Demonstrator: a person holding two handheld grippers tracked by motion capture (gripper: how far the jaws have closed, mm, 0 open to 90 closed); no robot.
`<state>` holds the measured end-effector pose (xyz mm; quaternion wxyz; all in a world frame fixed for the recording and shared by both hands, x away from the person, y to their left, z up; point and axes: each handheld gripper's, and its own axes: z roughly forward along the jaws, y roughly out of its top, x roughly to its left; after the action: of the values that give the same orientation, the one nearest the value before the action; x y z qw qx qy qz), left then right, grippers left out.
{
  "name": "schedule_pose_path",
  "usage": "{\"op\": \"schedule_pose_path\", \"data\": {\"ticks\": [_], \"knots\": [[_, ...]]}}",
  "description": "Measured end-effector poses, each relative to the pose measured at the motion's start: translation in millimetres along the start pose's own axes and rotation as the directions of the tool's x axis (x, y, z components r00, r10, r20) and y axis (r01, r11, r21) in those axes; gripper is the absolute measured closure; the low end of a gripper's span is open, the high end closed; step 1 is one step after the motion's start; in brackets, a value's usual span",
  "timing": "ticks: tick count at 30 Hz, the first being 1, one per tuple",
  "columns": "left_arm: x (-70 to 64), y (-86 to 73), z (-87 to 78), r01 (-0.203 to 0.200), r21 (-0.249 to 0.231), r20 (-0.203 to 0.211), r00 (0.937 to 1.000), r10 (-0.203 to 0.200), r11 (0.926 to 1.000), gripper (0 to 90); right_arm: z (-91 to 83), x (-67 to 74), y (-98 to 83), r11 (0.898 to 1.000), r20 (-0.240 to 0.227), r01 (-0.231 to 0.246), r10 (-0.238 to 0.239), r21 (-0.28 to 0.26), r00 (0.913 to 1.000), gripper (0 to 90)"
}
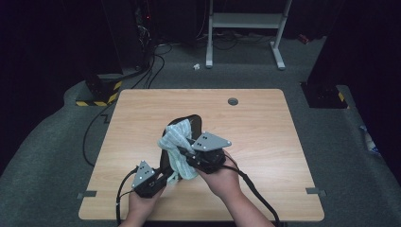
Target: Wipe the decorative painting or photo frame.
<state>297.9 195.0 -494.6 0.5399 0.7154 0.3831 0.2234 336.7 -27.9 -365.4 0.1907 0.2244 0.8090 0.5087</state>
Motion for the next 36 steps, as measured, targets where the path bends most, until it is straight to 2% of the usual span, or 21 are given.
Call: {"op": "schedule_pose_path", "data": {"ticks": [4, 7, 10, 16, 19, 23, 27, 33, 36], "knots": [[-0.2, 0.8, 0.9, -0.008, 0.002, 0.001, 1.0000, 0.008, 1.0000, 78.9, 4.4, 3.2, 3.9, 1.000, -0.021, 0.017, -0.017, -0.004, 0.9996, 66.8], [-0.6, 1.6, 1.9, -0.005, -0.003, -0.001, 1.0000, 0.005, 1.0000, 78.8, 8.0, -2.6, 4.1, 1.000, -0.019, 0.023, -0.023, -0.010, 0.9996, 66.9], [-1.5, 2.2, 2.6, -0.008, -0.004, -0.007, 1.0000, 0.008, 1.0000, 78.8, 9.8, -10.8, 3.1, 1.000, -0.016, 0.002, -0.002, -0.014, 0.9999, 66.9], [-0.8, 1.5, 2.2, -0.012, -0.006, -0.003, 0.9999, 0.012, 0.9999, 78.7, 11.7, -37.0, 2.8, 0.999, 0.056, -0.034, 0.034, -0.011, 0.9978, 67.1], [-0.5, 1.6, 1.4, -0.013, -0.005, -0.005, 0.9999, 0.013, 0.9999, 78.7, 12.7, -53.2, 2.6, 0.998, 0.108, -0.062, 0.062, -0.003, 0.9922, 67.2], [-0.5, 1.1, 0.8, -0.013, -0.005, -0.005, 0.9999, 0.013, 0.9999, 78.7, 14.8, -63.8, 2.8, 0.997, 0.145, -0.079, 0.077, 0.012, 0.9865, 67.4], [-1.3, 1.2, 1.1, -0.012, -0.005, -0.004, 0.9999, 0.012, 0.9999, 78.7, 12.5, -52.6, 5.7, 0.999, 0.123, -0.053, 0.052, 0.003, 0.9910, 67.4], [-1.6, 1.2, 1.0, -0.017, -0.002, -0.006, 0.9998, 0.017, 0.9999, 78.6, 7.5, -13.4, 10.8, 0.999, 0.025, 0.016, -0.016, -0.031, 0.9996, 67.7], [-0.6, 0.6, 1.2, -0.019, -0.001, -0.004, 0.9998, 0.019, 0.9998, 78.6, 8.3, -2.0, 11.8, 0.999, 0.010, 0.041, -0.041, -0.031, 0.9991, 67.8]]}}
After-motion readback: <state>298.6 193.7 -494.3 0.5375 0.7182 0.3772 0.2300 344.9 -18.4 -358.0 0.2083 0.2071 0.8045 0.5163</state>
